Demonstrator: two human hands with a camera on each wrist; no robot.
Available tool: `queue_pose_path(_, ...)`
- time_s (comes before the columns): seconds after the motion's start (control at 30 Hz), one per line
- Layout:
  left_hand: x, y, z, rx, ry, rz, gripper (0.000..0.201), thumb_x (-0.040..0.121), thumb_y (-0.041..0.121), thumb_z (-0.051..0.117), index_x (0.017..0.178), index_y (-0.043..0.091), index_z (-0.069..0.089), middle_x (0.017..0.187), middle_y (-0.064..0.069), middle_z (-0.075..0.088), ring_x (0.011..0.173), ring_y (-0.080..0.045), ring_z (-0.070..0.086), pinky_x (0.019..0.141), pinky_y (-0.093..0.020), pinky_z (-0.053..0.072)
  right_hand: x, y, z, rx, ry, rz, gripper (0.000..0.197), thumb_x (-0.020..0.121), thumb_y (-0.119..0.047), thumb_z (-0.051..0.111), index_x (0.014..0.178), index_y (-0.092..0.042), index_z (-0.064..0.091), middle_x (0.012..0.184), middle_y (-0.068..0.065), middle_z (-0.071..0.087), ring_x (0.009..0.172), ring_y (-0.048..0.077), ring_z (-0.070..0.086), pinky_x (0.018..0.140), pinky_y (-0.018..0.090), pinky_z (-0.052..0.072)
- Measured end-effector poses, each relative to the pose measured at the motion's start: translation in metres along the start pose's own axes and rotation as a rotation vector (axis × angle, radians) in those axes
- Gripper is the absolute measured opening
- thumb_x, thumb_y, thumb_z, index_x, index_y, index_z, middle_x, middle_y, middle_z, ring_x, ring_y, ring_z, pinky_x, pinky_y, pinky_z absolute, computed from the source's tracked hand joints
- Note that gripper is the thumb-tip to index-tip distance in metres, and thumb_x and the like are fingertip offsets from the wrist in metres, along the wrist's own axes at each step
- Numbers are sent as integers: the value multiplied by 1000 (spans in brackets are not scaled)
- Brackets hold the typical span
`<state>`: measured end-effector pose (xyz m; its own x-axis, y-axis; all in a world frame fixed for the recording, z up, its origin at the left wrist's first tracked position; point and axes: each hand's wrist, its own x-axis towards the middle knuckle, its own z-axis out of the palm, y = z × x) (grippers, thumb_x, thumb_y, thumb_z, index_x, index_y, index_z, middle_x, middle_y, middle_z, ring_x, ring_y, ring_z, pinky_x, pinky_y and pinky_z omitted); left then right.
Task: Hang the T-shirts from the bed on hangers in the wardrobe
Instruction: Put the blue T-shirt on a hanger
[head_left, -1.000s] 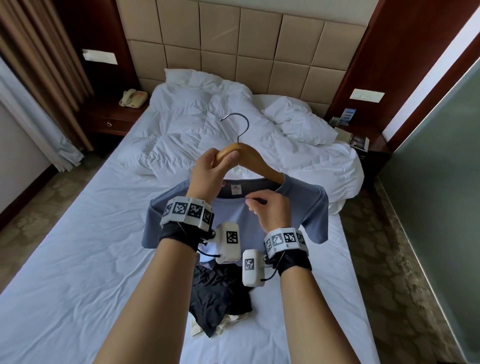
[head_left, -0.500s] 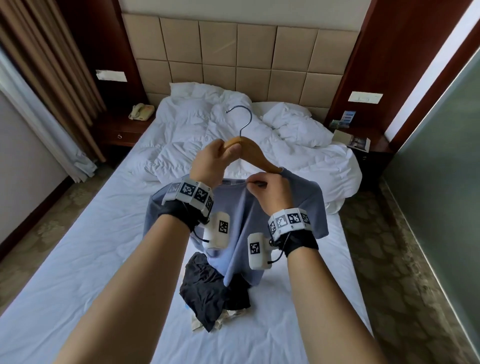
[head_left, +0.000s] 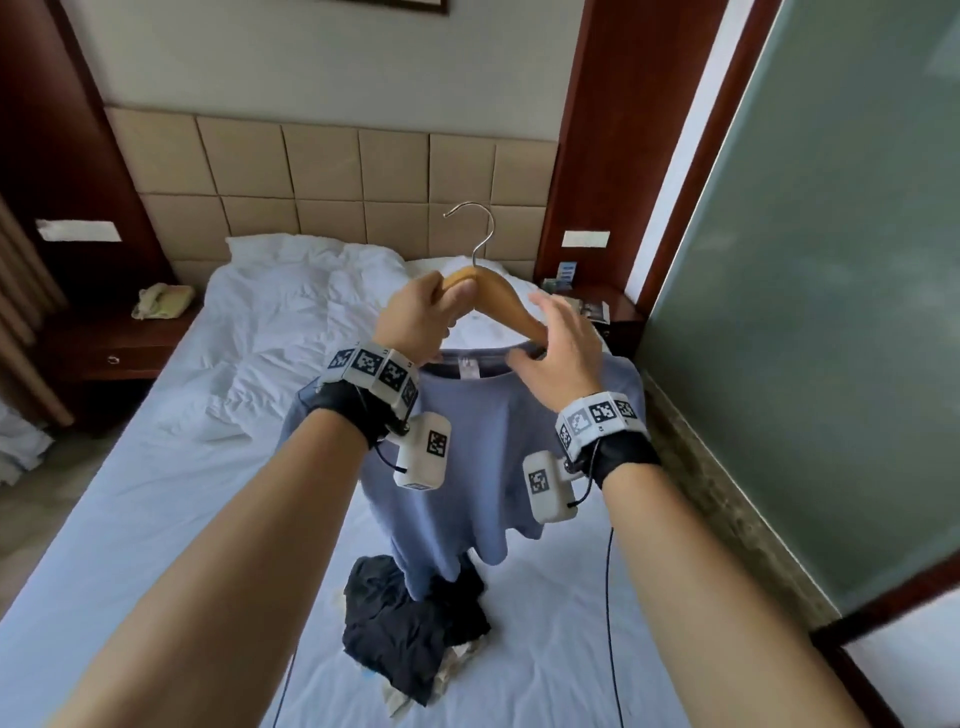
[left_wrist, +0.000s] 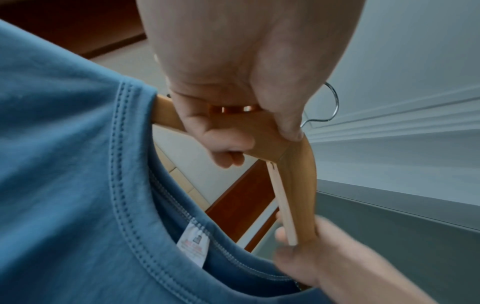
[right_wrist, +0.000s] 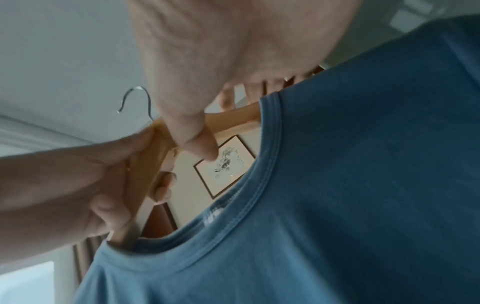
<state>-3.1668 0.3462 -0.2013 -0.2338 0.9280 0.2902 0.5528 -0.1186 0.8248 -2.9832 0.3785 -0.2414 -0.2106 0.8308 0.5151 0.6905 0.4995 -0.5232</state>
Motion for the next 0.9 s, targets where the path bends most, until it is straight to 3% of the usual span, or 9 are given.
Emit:
queue_pose_path(0.1,-15,8,-3,-11,-50,61,52,90,54,53,92,2,58,71,-1,65,73,-29,69,61,-49,57,-7,-11,-25,-209,-235,195,41,87,-46,64,122,-25,60,116,4,65,106,29,60,93,39,47)
queue_pose_path(0.23,-30,20,3,-20,-135,166,50,94,52,55,90,2,56,81,-15,68,73,-33,68,56,-49,57,-23,-23,-65,-228,-347,308,30,90,-46,63,102,-19,69,96,5,62,86,26,61,75,35,49)
queue_pose_path(0.37,-43,46,13,-13,-204,271,54,90,59,52,88,5,57,79,-16,68,64,-34,68,51,-52,54,-48,-20,-102,-116,-232,313,26,86,-40,74,103,-20,73,93,2,67,84,20,61,70,28,43)
queue_pose_path(0.43,-48,63,20,10,-232,321,52,92,60,52,87,8,57,80,-15,69,67,-33,67,53,-51,55,-61,-15,-121,-81,-166,333,17,85,-38,76,87,-22,71,83,2,66,72,15,58,60,23,39)
queue_pose_path(0.53,-54,90,34,109,-278,403,55,89,70,48,77,16,54,70,-1,63,68,-26,59,61,-41,49,-81,-5,-152,-41,-80,381,18,84,-35,78,75,-24,66,70,-1,61,61,12,52,54,19,36)
queue_pose_path(0.6,-60,110,44,235,-289,458,54,88,73,46,75,21,54,69,5,58,73,-21,56,66,-37,45,-94,5,-175,-21,-39,410,21,82,-35,79,71,-23,65,67,-1,60,62,15,50,58,26,38)
queue_pose_path(0.67,-67,129,56,374,-290,509,55,84,76,49,84,22,61,82,4,60,89,-21,54,76,-38,48,-110,15,-203,-23,-9,431,25,82,-35,79,70,-18,65,66,0,57,62,17,48,62,30,37)
queue_pose_path(0.77,-77,155,83,569,-332,542,53,78,75,58,103,29,61,100,3,56,106,-23,46,86,-39,38,-137,29,-250,-14,32,436,31,84,-32,79,73,-7,64,64,0,50,61,16,42,61,28,34)
queue_pose_path(0.9,-108,204,129,545,-482,513,38,84,61,61,95,25,63,94,-3,66,84,-24,61,69,-31,44,-181,46,-321,-60,98,458,38,88,-25,76,62,-14,51,59,-3,42,54,10,36,47,15,27)
